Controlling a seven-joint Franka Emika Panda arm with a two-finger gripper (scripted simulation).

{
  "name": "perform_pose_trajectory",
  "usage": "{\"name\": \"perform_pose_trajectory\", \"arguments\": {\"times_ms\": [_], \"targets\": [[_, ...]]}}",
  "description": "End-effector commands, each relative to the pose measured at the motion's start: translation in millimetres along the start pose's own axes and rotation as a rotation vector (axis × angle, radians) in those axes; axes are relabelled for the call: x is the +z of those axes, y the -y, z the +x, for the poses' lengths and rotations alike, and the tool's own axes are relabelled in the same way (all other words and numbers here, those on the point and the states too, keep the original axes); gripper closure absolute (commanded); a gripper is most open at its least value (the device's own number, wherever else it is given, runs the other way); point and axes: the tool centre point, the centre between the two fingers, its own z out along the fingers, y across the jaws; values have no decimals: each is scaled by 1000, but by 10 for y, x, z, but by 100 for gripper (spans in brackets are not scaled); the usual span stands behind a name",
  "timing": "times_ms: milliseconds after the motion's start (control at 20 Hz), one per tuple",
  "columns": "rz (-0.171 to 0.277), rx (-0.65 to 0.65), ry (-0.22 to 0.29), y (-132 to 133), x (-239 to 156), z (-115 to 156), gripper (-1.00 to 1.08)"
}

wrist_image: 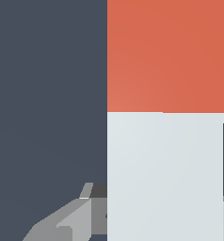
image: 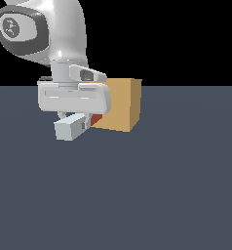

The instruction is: Insert the peg into the horizontal hole in a box.

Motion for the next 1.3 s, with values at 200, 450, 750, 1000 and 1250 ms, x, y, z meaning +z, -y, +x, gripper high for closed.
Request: {"name": "perform_pose_trajectory", "arguments": {"times_ms": [200, 450, 750, 1000, 1250], "targets": [[-4, 82, -1, 142, -98, 259, 108], [-4, 122, -1, 206, -140, 394, 108], [-4, 147, -1, 237, -166, 481, 108], [-4, 149, -1, 241, -169, 494, 108], [-7, 149, -4, 218, -181, 505, 108]]}}
